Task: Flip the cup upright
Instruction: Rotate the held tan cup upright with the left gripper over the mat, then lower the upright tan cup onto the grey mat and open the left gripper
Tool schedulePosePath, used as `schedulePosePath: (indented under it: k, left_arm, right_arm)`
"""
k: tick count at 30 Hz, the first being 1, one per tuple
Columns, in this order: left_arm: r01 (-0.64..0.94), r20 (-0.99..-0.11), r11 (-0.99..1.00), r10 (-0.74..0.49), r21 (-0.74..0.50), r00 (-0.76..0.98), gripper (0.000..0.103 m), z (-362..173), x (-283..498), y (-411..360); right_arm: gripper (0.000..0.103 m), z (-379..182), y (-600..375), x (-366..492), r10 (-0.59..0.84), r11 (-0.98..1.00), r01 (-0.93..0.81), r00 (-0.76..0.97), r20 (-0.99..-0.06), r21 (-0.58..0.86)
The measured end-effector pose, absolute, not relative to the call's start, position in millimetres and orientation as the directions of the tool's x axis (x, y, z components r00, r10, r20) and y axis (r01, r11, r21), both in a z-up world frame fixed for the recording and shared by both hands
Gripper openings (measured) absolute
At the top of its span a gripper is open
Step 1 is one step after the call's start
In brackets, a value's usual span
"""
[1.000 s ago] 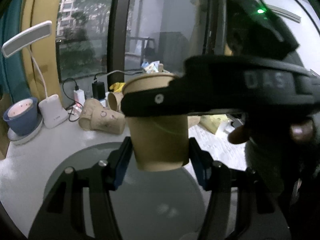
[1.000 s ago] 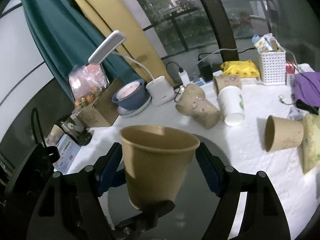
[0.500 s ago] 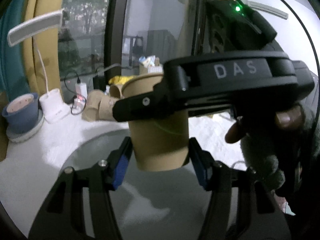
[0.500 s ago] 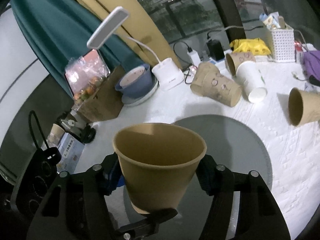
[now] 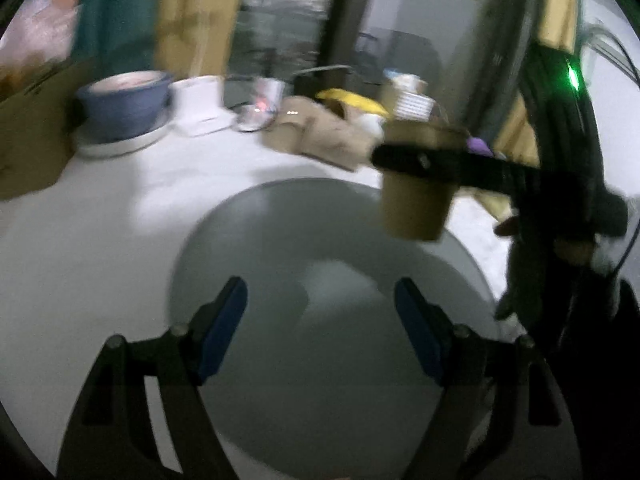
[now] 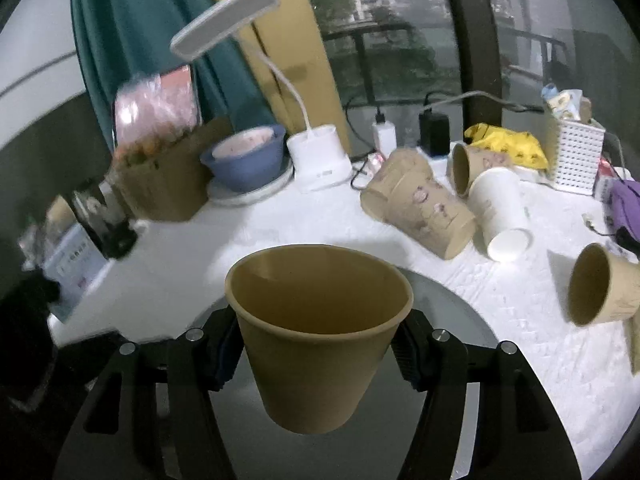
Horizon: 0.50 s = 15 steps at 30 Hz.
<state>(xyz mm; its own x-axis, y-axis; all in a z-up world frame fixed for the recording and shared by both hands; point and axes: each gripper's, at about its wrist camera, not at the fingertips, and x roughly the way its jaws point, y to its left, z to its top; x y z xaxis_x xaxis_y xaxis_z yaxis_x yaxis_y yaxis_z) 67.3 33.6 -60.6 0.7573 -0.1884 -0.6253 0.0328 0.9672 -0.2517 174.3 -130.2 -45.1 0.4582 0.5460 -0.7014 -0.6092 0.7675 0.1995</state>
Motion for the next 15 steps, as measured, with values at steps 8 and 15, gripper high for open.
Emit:
schedulePosePath:
  k: [8, 15]
  left_arm:
    - [-0.125, -0.62, 0.94, -0.107, -0.318, 0.777, 0.077, -70.2, 66.6, 78.2]
    - [-0.167, -0.624, 0.92, -0.099, -0.354, 0.775, 0.077, -78.9, 68.5, 88.8]
  right_arm:
    - [0.066, -62.7, -99.8, 162.9, 0.51, 0.738, -0.67, 0.47, -0.72, 0.085]
    - [0.066, -68.3, -87.0, 155.3, 0.457, 0.739, -0.674, 0.53, -0.715, -0.028]
